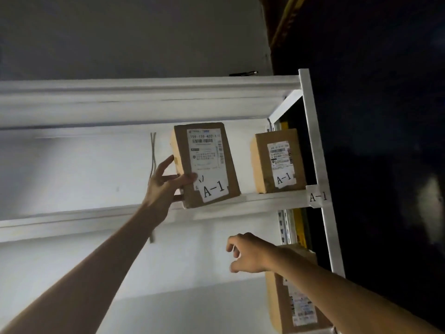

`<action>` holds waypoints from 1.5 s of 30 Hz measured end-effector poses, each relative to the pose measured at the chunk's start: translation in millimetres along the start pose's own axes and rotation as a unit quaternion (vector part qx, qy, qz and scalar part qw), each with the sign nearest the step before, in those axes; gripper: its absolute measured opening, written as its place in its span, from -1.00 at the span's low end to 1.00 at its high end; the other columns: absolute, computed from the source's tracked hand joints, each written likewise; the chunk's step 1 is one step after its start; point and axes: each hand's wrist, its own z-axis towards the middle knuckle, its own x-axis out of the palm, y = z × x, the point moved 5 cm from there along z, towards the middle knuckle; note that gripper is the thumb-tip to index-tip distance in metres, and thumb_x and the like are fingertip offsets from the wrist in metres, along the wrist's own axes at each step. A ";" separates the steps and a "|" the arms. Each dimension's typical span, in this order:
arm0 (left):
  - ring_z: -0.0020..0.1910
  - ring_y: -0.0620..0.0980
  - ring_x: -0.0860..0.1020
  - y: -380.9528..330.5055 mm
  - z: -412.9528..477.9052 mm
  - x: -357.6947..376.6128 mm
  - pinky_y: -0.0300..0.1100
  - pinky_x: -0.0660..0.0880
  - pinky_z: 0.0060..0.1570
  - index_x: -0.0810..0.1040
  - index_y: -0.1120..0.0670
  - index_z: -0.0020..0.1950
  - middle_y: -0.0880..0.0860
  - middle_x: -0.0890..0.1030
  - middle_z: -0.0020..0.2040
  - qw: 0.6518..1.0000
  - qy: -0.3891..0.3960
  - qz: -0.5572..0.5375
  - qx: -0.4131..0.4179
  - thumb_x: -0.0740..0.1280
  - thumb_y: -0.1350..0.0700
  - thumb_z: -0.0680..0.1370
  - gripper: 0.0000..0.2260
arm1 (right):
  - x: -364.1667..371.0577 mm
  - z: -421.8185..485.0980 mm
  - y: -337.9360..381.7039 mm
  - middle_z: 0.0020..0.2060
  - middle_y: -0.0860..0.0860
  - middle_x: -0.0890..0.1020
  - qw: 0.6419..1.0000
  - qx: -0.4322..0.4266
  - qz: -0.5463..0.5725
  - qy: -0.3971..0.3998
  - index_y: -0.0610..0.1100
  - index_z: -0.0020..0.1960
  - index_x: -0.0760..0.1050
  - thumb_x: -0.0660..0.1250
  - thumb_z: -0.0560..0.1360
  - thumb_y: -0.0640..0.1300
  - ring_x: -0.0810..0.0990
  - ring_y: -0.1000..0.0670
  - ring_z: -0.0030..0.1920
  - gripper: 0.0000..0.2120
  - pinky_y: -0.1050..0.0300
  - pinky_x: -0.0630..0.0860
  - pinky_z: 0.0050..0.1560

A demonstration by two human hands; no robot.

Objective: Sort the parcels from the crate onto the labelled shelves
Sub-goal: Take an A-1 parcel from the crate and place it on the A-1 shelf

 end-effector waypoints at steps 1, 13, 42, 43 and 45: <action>-0.03 0.08 0.67 3.8 10.5 8.2 -0.08 0.58 -0.27 0.27 -0.06 0.45 0.12 0.70 -0.01 1.000 0.004 -0.001 0.001 0.50 0.14 0.24 -0.19 | -3.6 2.8 -10.2 0.17 -0.05 0.49 1.000 0.001 -0.003 -0.002 -0.08 0.30 0.38 0.39 0.43 -0.04 0.52 -0.06 0.10 -0.52 0.04 0.50 0.10; 0.06 0.22 0.62 55.3 94.7 56.4 0.17 0.57 -0.02 0.32 -0.04 0.46 0.16 0.63 0.13 0.999 0.030 0.019 -0.019 0.49 0.28 0.27 -0.21 | -14.7 34.9 -82.2 0.15 -0.06 0.50 0.999 -0.005 -0.033 0.003 -0.07 0.28 0.39 0.40 0.42 -0.02 0.51 -0.05 0.04 -0.54 0.09 0.47 -0.02; 0.21 0.15 0.53 109.0 149.2 79.9 0.05 0.38 0.17 0.31 0.00 0.44 0.11 0.59 0.20 0.983 0.129 0.090 -0.098 0.44 0.26 0.44 -0.38 | 13.0 87.3 -98.1 0.19 -0.03 0.47 0.996 0.059 -0.048 0.042 -0.03 0.29 0.38 0.44 0.37 0.02 0.51 -0.07 0.10 -0.47 -0.03 0.51 0.09; 0.23 0.13 0.51 107.6 147.8 78.5 0.02 0.36 0.14 0.30 0.03 0.45 0.12 0.57 0.22 0.983 0.117 0.104 -0.098 0.45 0.25 0.43 -0.36 | 11.6 87.0 -96.5 0.20 -0.03 0.47 0.997 0.057 -0.046 0.039 -0.04 0.29 0.38 0.44 0.38 0.02 0.51 -0.08 0.11 -0.47 -0.04 0.51 0.10; 0.24 0.13 0.48 100.9 142.6 72.0 0.02 0.38 0.14 0.33 0.09 0.43 0.18 0.53 0.25 0.987 0.068 0.125 -0.069 0.44 0.29 0.43 -0.40 | 11.0 86.2 -92.2 0.20 -0.05 0.47 0.997 0.049 -0.042 0.041 -0.06 0.30 0.38 0.44 0.39 0.01 0.51 -0.09 0.12 -0.47 -0.04 0.51 0.11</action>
